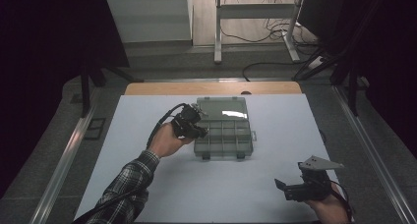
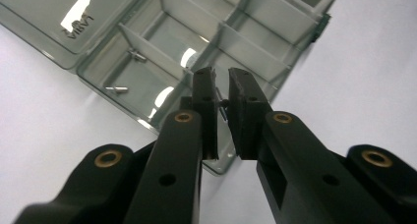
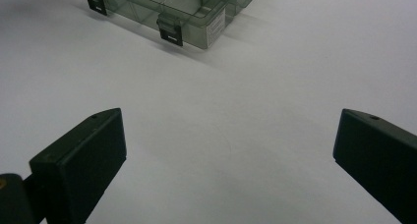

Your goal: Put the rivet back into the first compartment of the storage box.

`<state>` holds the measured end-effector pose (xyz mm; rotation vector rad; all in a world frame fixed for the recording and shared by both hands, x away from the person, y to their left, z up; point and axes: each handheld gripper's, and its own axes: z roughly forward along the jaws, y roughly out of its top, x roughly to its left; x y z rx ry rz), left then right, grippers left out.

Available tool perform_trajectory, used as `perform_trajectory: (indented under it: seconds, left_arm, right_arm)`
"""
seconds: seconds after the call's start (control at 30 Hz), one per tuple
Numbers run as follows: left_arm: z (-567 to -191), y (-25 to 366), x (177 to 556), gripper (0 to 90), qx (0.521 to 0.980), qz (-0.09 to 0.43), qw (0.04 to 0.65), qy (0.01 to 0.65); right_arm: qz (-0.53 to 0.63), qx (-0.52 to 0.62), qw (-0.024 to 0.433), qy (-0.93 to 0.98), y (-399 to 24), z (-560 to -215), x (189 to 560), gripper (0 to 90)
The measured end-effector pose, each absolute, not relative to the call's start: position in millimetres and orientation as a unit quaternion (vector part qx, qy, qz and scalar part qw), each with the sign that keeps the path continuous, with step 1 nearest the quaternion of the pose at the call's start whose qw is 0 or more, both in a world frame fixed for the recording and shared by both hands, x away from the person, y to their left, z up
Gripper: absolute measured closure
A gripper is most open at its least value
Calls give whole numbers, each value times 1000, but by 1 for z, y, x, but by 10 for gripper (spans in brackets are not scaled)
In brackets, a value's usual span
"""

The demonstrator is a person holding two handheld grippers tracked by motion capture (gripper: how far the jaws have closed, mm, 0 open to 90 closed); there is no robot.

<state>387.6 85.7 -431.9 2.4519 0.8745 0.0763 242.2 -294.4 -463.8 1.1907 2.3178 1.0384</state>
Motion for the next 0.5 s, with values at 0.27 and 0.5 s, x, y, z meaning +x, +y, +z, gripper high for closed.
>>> perform_trajectory:
  seconds: [0.27, 0.5]
  left_arm:
    - [-433, 85, 399, 825, 903, 37, 266, 336]
    - [-440, 86, 411, 824, 898, 46, 266, 349]
  right_arm:
    - [366, 418, 168, 814, -295, -464, 242, 0]
    - [367, 418, 169, 814, -295, -464, 242, 0]
